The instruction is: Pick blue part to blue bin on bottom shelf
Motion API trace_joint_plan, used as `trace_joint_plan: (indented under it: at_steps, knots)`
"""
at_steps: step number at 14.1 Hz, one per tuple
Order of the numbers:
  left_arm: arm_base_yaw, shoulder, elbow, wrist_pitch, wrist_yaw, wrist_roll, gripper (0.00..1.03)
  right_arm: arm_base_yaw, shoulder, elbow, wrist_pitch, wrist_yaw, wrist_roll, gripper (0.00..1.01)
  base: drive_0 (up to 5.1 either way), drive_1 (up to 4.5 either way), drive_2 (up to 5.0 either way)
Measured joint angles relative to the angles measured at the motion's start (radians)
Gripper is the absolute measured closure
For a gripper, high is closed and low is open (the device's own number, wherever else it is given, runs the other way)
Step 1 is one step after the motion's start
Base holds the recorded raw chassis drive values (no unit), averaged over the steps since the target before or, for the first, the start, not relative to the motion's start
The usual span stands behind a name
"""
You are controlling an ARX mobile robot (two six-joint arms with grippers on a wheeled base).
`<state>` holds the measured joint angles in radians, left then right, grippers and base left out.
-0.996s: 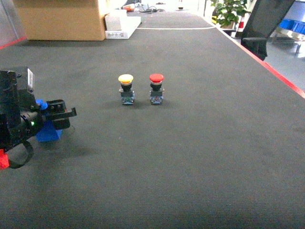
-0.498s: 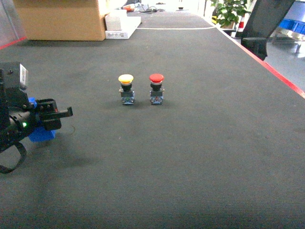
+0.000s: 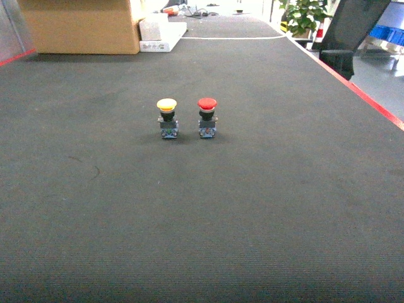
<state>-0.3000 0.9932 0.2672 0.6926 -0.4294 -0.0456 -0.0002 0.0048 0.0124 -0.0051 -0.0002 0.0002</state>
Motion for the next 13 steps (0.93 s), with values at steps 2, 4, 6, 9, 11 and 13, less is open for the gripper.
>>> trace_joint_plan:
  at_steps: [2, 4, 6, 9, 11, 13]
  knots:
    - [-0.056, -0.304, -0.055, -0.238, -0.073, -0.004, 0.59, 0.0, 0.0, 0.0, 0.0, 0.0, 0.0, 0.03, 0.0, 0.0, 0.0]
    - [-0.094, -0.597, -0.07, -0.494, -0.138, -0.011, 0.59, 0.0, 0.0, 0.0, 0.0, 0.0, 0.0, 0.03, 0.0, 0.0, 0.0]
    - [-0.107, -0.692, -0.077, -0.565, -0.152, -0.018, 0.59, 0.0, 0.0, 0.0, 0.0, 0.0, 0.0, 0.03, 0.0, 0.0, 0.0]
    - [-0.111, -0.69, -0.092, -0.576, -0.158, -0.006, 0.59, 0.0, 0.0, 0.0, 0.0, 0.0, 0.0, 0.03, 0.0, 0.0, 0.0]
    - [-0.111, -0.69, -0.092, -0.577, -0.159, -0.006, 0.59, 0.0, 0.0, 0.0, 0.0, 0.0, 0.0, 0.03, 0.0, 0.0, 0.0]
    - [-0.111, -0.69, -0.092, -0.576, -0.159, -0.006, 0.59, 0.0, 0.0, 0.0, 0.0, 0.0, 0.0, 0.03, 0.0, 0.0, 0.0]
